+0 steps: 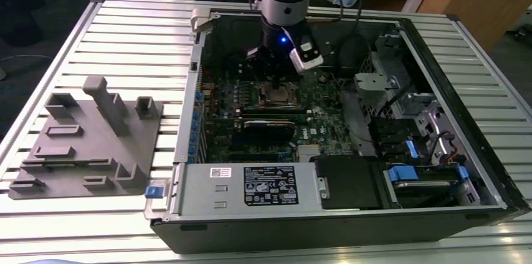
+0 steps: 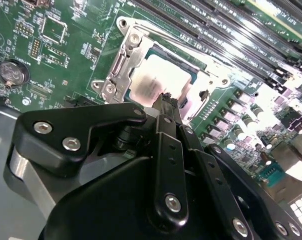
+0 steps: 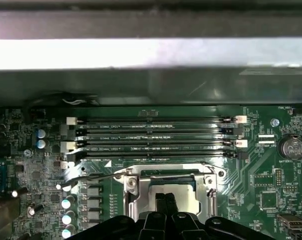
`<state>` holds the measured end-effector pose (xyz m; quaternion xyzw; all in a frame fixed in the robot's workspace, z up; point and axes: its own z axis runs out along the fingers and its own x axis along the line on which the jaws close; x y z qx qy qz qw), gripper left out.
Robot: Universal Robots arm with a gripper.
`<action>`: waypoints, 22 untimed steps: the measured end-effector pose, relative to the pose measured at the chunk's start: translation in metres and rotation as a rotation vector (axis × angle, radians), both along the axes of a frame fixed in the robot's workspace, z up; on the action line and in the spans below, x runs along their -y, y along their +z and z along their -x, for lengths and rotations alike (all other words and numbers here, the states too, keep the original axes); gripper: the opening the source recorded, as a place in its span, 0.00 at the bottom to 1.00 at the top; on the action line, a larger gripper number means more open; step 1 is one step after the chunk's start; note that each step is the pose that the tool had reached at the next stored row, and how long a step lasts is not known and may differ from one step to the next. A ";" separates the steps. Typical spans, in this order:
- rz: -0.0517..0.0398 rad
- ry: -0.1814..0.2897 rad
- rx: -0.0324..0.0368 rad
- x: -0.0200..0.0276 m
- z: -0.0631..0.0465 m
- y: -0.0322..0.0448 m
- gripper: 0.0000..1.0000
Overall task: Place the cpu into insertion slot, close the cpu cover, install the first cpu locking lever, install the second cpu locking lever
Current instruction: 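Close the cpu cover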
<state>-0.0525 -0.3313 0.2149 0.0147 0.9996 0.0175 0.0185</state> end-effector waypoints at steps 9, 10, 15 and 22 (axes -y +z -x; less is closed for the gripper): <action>0.0046 0.000 -0.0038 0.0000 -0.002 0.0037 0.11; 0.0047 0.000 -0.0038 0.0000 -0.003 0.0037 0.11; 0.0049 0.012 -0.0038 0.0005 -0.004 0.0026 0.11; 0.0051 0.039 -0.0038 0.0027 -0.005 -0.0017 0.11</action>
